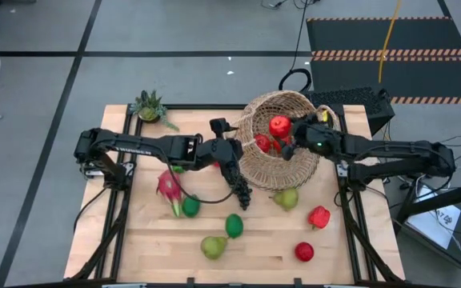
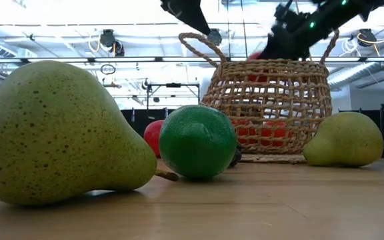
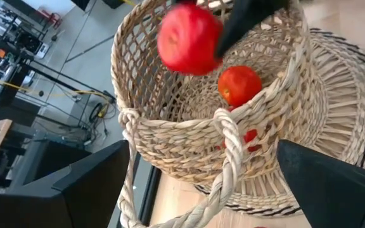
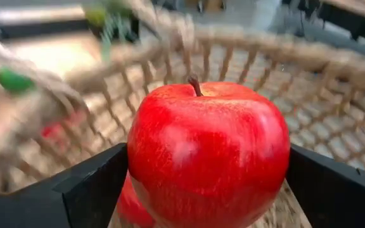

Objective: Build produce basket
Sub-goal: Put the red apple into the brown basket

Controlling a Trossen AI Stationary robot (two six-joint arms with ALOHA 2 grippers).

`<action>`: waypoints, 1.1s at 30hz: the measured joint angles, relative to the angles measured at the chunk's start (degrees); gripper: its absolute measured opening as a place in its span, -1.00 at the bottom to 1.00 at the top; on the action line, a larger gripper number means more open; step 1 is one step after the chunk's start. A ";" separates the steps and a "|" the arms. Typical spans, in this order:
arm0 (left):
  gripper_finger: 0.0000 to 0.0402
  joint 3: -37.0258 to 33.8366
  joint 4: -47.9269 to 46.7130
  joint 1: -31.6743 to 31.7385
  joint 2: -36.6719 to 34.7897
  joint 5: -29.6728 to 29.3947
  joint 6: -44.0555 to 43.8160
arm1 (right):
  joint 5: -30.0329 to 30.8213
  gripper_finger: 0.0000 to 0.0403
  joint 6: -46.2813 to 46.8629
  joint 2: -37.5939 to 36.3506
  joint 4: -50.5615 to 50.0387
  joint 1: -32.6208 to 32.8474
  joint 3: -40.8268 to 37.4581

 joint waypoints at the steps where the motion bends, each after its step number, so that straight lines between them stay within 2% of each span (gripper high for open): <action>1: 0.99 0.00 0.28 -0.17 0.00 0.00 0.01 | -0.87 0.97 0.39 1.17 -0.72 -0.56 0.00; 8: 0.99 0.00 1.44 -0.18 0.00 1.40 0.26 | -1.64 0.98 -0.38 5.92 -0.73 -1.05 0.11; 17: 0.99 0.00 5.03 -0.50 -0.08 2.70 0.05 | -1.15 0.98 -7.75 4.92 1.15 0.01 0.17; 20: 0.99 0.00 9.10 -0.21 -1.19 9.56 0.45 | -0.86 0.98 -10.73 3.40 1.39 0.52 0.15; 26: 0.98 0.02 19.00 6.08 -1.35 31.96 -0.54 | -0.71 0.99 -11.90 -0.38 0.74 0.01 0.07; 30: 0.86 0.02 23.85 11.32 0.72 38.42 -3.35 | -0.75 0.99 -12.63 -2.07 0.86 0.00 0.07; 33: 0.64 0.00 26.18 13.93 2.42 40.88 -4.08 | -0.88 0.99 -12.65 -2.75 1.05 0.06 0.07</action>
